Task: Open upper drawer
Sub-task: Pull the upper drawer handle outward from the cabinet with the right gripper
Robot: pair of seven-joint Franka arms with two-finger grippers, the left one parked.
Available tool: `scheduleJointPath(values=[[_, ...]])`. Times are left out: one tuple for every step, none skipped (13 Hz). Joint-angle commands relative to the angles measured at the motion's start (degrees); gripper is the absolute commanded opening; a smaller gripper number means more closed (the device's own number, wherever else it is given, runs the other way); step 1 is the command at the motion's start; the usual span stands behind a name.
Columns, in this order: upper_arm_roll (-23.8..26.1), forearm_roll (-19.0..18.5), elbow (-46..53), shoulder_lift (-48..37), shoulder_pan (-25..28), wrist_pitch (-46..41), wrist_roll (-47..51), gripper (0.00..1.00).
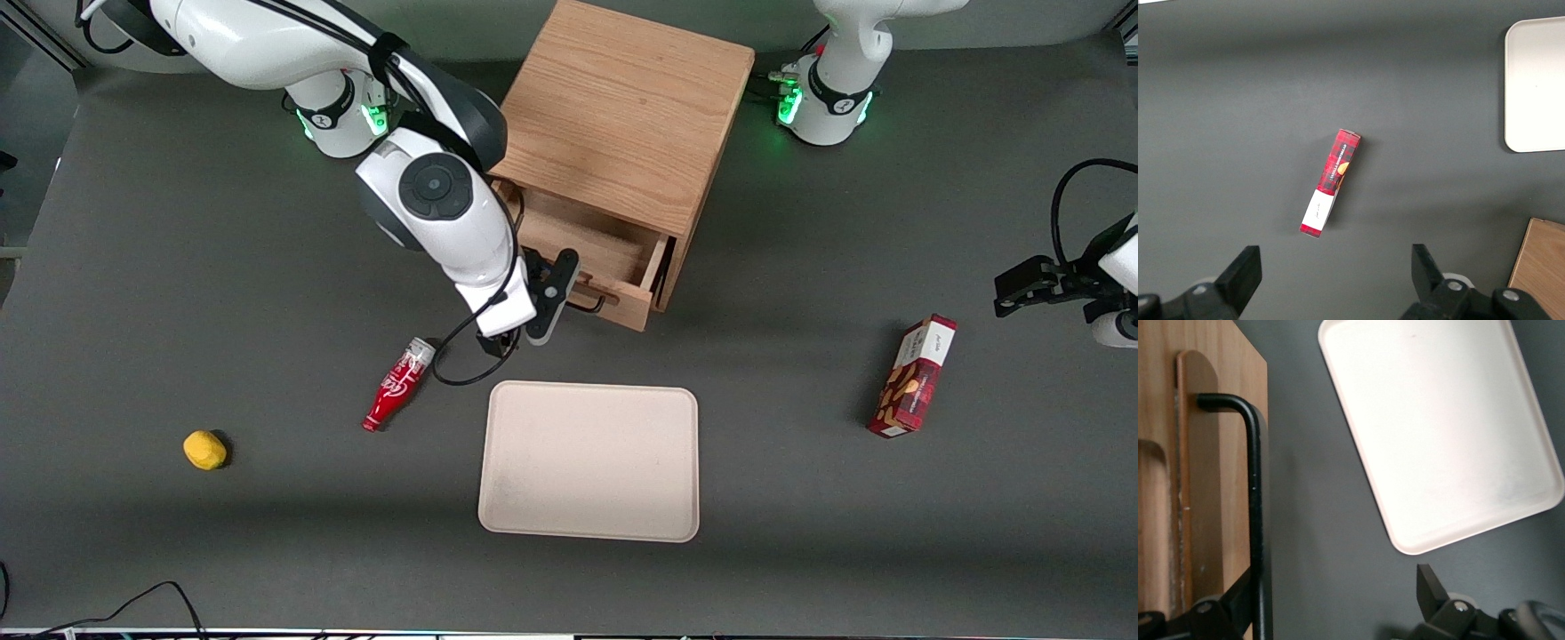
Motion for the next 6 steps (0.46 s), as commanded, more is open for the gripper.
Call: scheduleJointPath(values=[[-1.87, -0.69, 3.58, 2.68, 0.86, 2.13, -2.03, 1.00], [-2.57, -0.69, 3.58, 2.77, 0.86, 3.36, -2.03, 1.00], [-3.27, -0.69, 3.67, 2.94, 0.86, 4.68, -2.03, 1.00], [-3.80, -0.60, 3.67, 3.03, 0.86, 5.91, -2.03, 1.00], [-4.41, -0.60, 3.76, 3.38, 0.94, 6.97, -2.03, 1.00], [-4.77, -0.60, 3.84, 3.56, 0.94, 8.02, -2.03, 1.00]])
